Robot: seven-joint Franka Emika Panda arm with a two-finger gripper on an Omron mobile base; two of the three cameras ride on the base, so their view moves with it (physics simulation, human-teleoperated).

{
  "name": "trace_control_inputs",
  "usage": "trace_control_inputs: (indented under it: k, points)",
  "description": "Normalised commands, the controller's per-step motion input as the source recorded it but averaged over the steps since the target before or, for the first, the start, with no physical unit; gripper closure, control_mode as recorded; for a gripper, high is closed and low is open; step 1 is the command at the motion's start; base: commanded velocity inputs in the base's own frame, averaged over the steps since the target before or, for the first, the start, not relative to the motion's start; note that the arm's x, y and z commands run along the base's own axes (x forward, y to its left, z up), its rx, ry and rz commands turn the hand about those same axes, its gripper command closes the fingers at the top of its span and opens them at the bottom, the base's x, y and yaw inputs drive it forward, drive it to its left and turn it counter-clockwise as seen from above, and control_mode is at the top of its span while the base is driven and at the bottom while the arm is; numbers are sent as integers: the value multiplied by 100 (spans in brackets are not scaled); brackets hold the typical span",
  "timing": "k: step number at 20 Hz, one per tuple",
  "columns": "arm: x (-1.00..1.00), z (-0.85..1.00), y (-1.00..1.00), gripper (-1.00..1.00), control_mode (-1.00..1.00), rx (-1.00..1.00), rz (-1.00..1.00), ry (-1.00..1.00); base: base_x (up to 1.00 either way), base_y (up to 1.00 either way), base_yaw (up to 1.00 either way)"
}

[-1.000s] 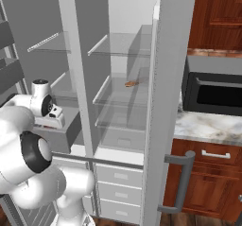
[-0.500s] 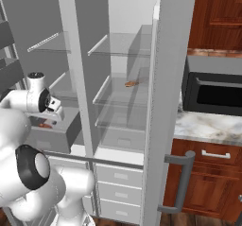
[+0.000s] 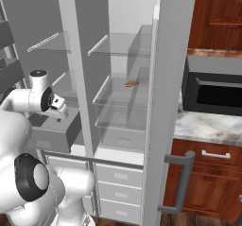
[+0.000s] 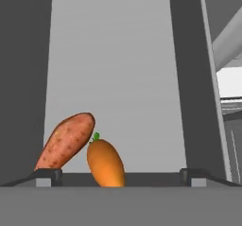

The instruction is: Take the carrot and sweet potato from the fridge shelf and place them in the freezer drawer to begin freezing them.

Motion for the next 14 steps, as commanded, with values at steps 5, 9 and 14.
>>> trace_control_inputs:
  k: [5,9,14]
  points:
    - [-1,30,-15,-100,-100,0,0,-4,0,0,0]
    - [-1,43,-12,-100,-100,0,0,-4,0,0,0]
    - [-1,12,-24,-100,-100,0,0,-4,0,0,0]
